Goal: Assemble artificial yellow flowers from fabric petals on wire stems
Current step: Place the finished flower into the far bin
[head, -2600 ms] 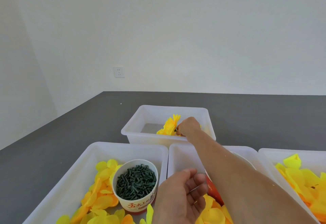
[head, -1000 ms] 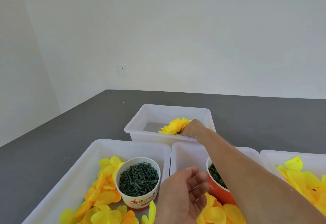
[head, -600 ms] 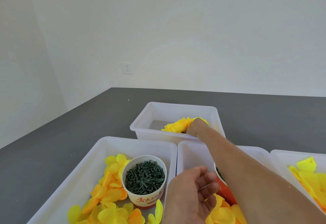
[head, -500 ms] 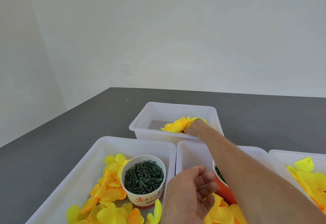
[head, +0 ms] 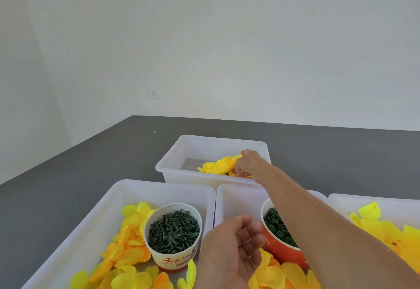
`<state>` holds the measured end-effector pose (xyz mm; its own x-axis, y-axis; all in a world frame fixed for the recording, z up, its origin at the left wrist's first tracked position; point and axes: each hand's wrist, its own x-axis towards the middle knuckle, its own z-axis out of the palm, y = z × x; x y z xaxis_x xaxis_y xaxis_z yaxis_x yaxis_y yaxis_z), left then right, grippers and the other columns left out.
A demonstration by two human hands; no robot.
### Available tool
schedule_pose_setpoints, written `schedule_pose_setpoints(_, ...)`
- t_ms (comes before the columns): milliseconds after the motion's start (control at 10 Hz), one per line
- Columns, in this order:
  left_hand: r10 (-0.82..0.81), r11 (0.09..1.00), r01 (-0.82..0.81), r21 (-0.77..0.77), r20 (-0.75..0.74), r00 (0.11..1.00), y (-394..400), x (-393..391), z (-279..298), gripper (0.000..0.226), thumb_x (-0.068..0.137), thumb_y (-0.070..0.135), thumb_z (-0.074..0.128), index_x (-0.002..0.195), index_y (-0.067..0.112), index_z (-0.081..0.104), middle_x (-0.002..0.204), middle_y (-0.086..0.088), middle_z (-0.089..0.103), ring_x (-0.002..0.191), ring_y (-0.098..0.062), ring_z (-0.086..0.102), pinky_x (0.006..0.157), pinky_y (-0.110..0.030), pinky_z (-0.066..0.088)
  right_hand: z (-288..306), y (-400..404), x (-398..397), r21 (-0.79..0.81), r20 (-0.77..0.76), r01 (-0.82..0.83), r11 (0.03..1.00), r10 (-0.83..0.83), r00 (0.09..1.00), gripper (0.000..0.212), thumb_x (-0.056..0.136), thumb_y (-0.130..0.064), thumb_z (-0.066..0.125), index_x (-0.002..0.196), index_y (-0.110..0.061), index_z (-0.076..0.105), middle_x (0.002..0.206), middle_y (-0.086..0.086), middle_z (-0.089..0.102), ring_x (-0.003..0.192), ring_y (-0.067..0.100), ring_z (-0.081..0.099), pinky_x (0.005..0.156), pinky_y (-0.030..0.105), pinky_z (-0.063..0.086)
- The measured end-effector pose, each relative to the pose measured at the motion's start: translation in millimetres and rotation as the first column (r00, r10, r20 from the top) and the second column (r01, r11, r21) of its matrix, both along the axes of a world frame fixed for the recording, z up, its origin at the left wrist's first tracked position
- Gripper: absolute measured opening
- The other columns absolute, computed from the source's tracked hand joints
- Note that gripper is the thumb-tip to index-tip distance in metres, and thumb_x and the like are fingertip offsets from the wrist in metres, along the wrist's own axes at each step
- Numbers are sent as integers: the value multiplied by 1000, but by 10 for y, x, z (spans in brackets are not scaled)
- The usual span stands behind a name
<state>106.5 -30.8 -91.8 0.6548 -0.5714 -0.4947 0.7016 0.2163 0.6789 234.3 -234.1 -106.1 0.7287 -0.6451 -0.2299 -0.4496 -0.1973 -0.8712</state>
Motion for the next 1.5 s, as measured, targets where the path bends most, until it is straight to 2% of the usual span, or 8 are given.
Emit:
schedule_pose_setpoints(200, -7, 1000, 7, 10, -4, 1000, -4, 4, 18, 17, 90, 8, 52, 79, 1, 64, 54, -10, 65, 40, -18, 54, 43, -20, 36, 151, 84, -91, 17, -2, -19, 1000, 19, 1000, 30, 91, -16, 47, 120, -10, 53, 75, 8, 59, 60, 21, 58, 56, 23, 42)
schedule_pose_setpoints(400, -28, 1000, 28, 14, -4, 1000, -11, 5, 18, 21, 90, 7, 51, 74, 0, 62, 53, -10, 63, 42, -19, 52, 41, -19, 36, 79, 143, -115, -139, -21, -96, 986, 94, 995, 44, 90, -16, 51, 133, -8, 47, 98, 15, 65, 99, 28, 65, 83, 30, 48)
schedule_pose_setpoints(500, -26, 999, 26, 20, -4, 1000, -21, 6, 22, 22, 89, 7, 51, 71, 1, 62, 52, -9, 63, 45, -19, 52, 42, -19, 36, 53, 131, -103, -127, -2, -113, 985, 114, 993, 40, 88, -13, 58, 126, -3, 54, 111, 18, 65, 87, 22, 58, 85, 30, 50)
schedule_pose_setpoints(700, -17, 1000, 17, 17, 0, 1000, -15, -1, 20, 20, 89, 7, 51, 74, 1, 63, 52, -9, 64, 38, -17, 53, 40, -18, 37, 24, 175, -119, -165, -59, -127, 978, 118, 991, 31, 86, -15, 60, 113, 0, 62, 86, 4, 56, 92, 22, 58, 86, 28, 49)
schedule_pose_setpoints(900, -11, 1000, 11, 15, -7, 1000, -16, 2, 19, 20, 89, 7, 51, 75, 1, 63, 53, -9, 64, 39, -17, 53, 41, -19, 37, 19, 238, -122, -481, -299, -327, 813, 199, 933, 19, 93, -19, 47, 97, -6, 60, 69, 1, 41, 88, 23, 51, 53, 22, 29)
schedule_pose_setpoints(1000, -21, 1000, 21, 14, -9, 1000, -16, 4, 23, 21, 89, 7, 52, 73, 1, 63, 53, -9, 64, 44, -19, 53, 42, -19, 37, -40, 254, -106, -433, -262, -316, 844, 218, 940, 24, 92, -27, 45, 92, -6, 57, 78, 8, 50, 83, 23, 47, 58, 25, 34)
schedule_pose_setpoints(1200, -11, 1000, 12, 8, -17, 1000, -24, 23, 7, 20, 90, 7, 51, 76, 0, 63, 52, -9, 64, 40, -17, 53, 40, -18, 37, -74, 278, -122, -422, -224, -317, 849, 241, 944, 45, 95, -35, 43, 130, -7, 50, 129, 12, 55, 117, 28, 52, 98, 37, 42)
schedule_pose_setpoints(1500, 18, 1000, -18, 14, -37, 999, -14, 63, -38, 17, 90, 5, 50, 80, 0, 63, 52, -9, 64, 48, -19, 54, 41, -18, 38, -43, 342, -277, -507, -343, -384, 772, 228, 911, 42, 95, -38, 39, 131, -19, 52, 116, 7, 59, 110, 28, 55, 97, 40, 43)
